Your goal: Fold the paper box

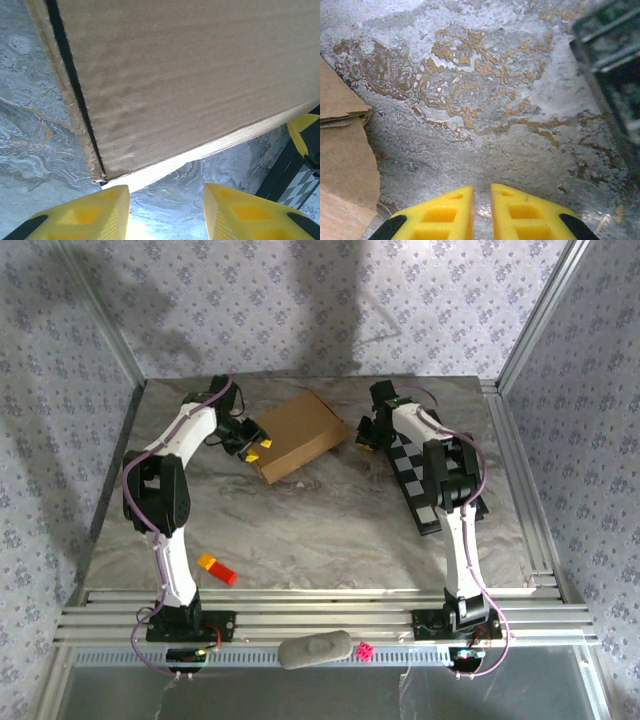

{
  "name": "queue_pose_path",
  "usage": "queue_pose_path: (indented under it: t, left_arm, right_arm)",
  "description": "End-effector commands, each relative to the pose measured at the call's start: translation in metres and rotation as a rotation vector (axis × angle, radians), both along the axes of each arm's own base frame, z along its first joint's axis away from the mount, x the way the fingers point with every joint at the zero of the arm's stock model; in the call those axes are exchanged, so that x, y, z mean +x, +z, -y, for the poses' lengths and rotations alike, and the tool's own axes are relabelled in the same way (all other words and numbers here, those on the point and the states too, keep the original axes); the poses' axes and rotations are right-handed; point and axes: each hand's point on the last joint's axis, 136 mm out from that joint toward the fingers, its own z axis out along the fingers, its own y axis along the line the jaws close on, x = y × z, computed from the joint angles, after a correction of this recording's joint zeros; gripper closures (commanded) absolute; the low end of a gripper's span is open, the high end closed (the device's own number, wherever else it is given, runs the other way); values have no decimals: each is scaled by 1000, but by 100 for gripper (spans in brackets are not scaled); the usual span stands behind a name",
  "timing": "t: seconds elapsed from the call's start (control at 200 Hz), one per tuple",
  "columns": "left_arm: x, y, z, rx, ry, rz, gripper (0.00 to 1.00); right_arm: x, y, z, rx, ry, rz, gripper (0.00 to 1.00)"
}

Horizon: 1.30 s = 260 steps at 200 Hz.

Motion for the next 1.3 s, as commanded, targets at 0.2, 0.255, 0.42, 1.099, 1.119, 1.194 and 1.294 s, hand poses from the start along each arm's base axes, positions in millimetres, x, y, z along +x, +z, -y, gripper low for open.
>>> queue_pose_path:
  t: [0.2, 0.255, 0.42, 1.099, 1.119, 1.194, 1.294]
  left_arm:
    - [81, 70, -79, 358, 39, 353, 61]
    - [104, 71, -91, 430, 32, 386, 61]
    - [168, 57, -98, 519, -29, 474, 60]
    - [130, -38, -35, 188, -139, 249, 67]
    - [126, -39, -34, 184, -143, 242, 67]
    - [108, -38, -27, 169, -161, 208, 68]
    - [88, -37, -19, 160, -176, 194, 68]
  right_arm:
    - [3, 3, -6, 17, -9, -11, 83]
    - [3, 4, -5, 10, -11, -15, 83]
    - [2, 18, -2, 29, -71, -29, 84]
    - [30, 23, -25, 124, -110, -63, 84]
    - [30, 22, -25, 125, -110, -64, 84]
    - [33, 20, -23, 119, -114, -61, 84]
    - [33, 16, -18, 106, -106, -66, 84]
